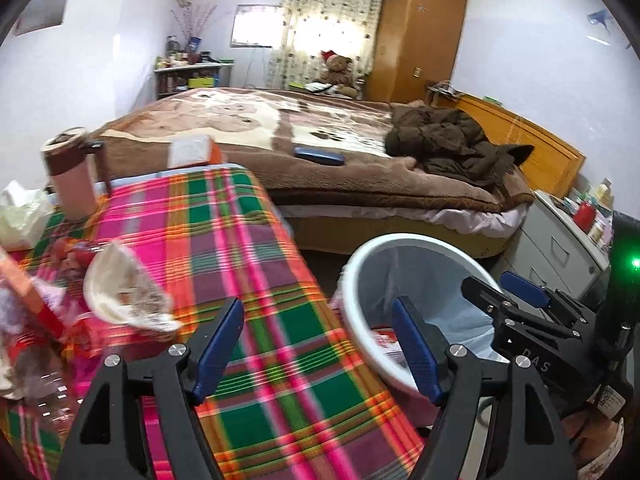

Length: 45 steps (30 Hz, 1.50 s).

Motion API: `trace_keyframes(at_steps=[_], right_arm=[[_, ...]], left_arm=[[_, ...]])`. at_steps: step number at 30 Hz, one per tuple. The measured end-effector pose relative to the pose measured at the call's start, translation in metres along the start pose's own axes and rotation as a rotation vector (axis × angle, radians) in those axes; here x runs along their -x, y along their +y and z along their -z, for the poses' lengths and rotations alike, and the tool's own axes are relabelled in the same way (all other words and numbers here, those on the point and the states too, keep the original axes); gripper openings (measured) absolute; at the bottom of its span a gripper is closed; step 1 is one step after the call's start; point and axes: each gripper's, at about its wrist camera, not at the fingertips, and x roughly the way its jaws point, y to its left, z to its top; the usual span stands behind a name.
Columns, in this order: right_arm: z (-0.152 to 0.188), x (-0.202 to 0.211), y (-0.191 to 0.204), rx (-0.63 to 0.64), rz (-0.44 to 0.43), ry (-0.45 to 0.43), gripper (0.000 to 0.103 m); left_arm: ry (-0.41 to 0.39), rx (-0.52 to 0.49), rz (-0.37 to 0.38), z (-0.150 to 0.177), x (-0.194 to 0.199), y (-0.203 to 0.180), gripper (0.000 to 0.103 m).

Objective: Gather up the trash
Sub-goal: 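Return the right gripper to the table and grasp the white paper cup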

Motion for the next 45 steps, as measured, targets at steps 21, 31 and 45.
trace_keyframes(at_steps=[21, 31, 45], right_arm=[[0.005, -0.007, 0.105, 0.158, -0.262, 0.002, 0.067], [0.014, -0.017, 0.151, 0.222, -0.372, 0.053, 0.067], [0.020, -0.037, 0.193, 0.283, -0.360, 0.109, 0.067]], left_arm=[[-0.075, 0.193, -0.278, 0.034, 0.071, 0.131, 0.082], [-0.085, 0.294, -0.403, 0.054, 0.101, 0.198, 0.083], [-0.030, 0.405, -0.506, 0.082, 0.121, 0.283, 0.084]])
